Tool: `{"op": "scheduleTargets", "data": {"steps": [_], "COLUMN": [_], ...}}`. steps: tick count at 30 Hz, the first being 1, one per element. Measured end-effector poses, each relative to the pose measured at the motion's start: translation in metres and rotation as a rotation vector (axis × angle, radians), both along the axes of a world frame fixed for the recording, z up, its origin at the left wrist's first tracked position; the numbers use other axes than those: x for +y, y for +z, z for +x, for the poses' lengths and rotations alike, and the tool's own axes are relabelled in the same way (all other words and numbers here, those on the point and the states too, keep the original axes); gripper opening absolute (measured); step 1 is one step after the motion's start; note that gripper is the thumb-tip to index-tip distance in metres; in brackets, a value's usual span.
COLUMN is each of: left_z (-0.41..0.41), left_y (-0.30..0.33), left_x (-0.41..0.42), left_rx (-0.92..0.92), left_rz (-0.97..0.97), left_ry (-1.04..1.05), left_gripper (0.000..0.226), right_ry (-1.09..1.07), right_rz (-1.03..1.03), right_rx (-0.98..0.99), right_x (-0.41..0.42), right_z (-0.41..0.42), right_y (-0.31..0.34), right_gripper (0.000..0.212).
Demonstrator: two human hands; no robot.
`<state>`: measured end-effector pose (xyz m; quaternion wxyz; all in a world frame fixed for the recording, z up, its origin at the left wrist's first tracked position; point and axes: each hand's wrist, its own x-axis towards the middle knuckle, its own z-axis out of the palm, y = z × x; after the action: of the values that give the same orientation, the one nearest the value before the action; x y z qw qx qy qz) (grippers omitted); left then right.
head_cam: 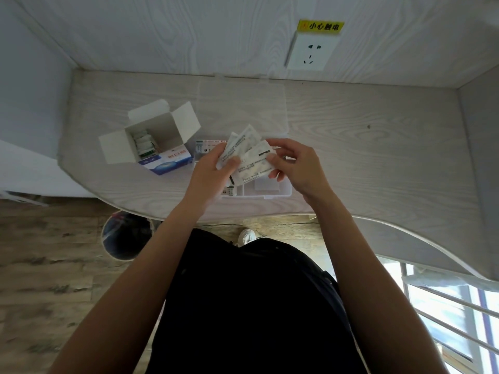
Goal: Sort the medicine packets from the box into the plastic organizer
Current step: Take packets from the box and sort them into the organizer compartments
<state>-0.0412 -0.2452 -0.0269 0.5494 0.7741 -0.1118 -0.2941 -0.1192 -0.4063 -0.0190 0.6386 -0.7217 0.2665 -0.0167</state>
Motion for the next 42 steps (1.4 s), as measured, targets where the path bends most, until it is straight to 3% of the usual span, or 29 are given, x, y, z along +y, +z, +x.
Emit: {"op": "scheduleTargets", "data": {"steps": [9,17,21,26,33,38,42], "left_z": [0.002,0.002,0.004,0.016,0.012,0.007,0.005], "left_y": [0.001,0.006,0.006,-0.003,-0.006,-0.007,-0.008], "left_x": [-0.001,-0.005,-0.004,0.009,0.012,0.01,0.012], "left_rx": [-0.059,0.096,0.145,0.145,0.13,0.139,0.142], "left_rz": [0.018,-0.055,-0.087,-0.064,-0.038,-0.032,-0.029], "left_ry": [-0.026,-0.066,0.024,0.115,0.141,0.136,0.154], "left_gripper": [0.015,0.021,0.01,0.018,0.016,0.018,0.018], "right_ry": [0.001,0.034,-0.001,-0.142,-0.085,-0.015,0.021], "right_rz": [0.066,0.026,0.038,0.049,-0.078,-0.267,-0.398], "right_rx": [0.04,0.067,0.075,-0.07,-0.087,-0.108,-0.161], "right_x": [-0.009,-0.014,-0.024,-0.04,-0.026,-0.023,-0.023], "right_z": [-0.006,-0.008,-0.013,-0.024,-0.021,-0.021,-0.016], "right_y": [-0.003,-0.006,-0.008,-0.011,-0.02,-0.036,-0.04], "right_gripper": [0.033,0.016,0.01,0.007,0.006,0.029,0.025]}}
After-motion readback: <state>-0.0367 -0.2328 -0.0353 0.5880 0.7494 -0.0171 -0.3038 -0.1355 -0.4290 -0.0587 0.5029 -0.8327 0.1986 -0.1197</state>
